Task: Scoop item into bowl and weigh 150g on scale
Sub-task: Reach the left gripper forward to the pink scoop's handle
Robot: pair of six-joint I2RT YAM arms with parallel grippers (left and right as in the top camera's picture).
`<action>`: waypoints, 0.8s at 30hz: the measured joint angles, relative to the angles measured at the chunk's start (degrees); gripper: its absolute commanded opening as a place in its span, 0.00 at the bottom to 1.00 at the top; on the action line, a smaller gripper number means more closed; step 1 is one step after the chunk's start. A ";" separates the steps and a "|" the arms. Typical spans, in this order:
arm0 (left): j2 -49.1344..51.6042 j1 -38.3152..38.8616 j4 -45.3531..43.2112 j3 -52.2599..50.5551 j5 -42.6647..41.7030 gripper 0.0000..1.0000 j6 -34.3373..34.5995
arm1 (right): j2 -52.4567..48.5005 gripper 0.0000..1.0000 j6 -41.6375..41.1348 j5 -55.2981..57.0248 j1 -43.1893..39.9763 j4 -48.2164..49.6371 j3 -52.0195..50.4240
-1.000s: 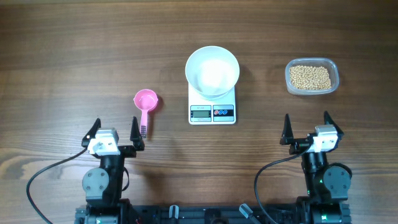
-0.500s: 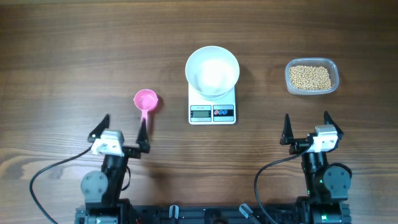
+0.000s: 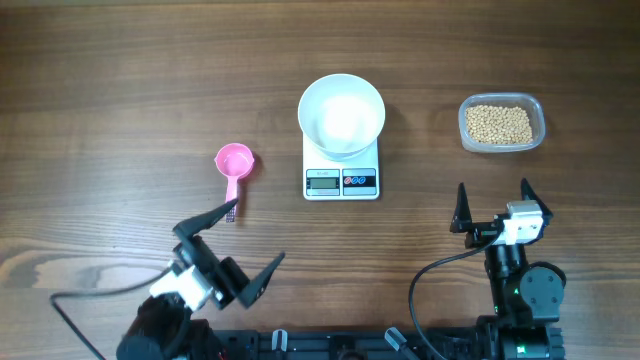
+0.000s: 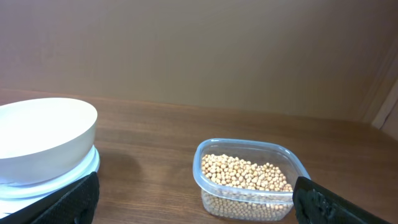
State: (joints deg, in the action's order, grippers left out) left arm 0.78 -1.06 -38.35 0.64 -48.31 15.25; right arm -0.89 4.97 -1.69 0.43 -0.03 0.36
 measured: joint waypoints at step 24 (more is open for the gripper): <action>47.08 0.22 77.94 52.41 6.62 0.99 -4.17 | 0.00 1.00 0.00 0.00 0.00 -0.02 0.00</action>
State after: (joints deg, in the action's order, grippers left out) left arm 47.86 -0.84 39.59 53.06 -41.69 11.07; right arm -0.89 4.97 -1.69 0.43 -0.05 0.36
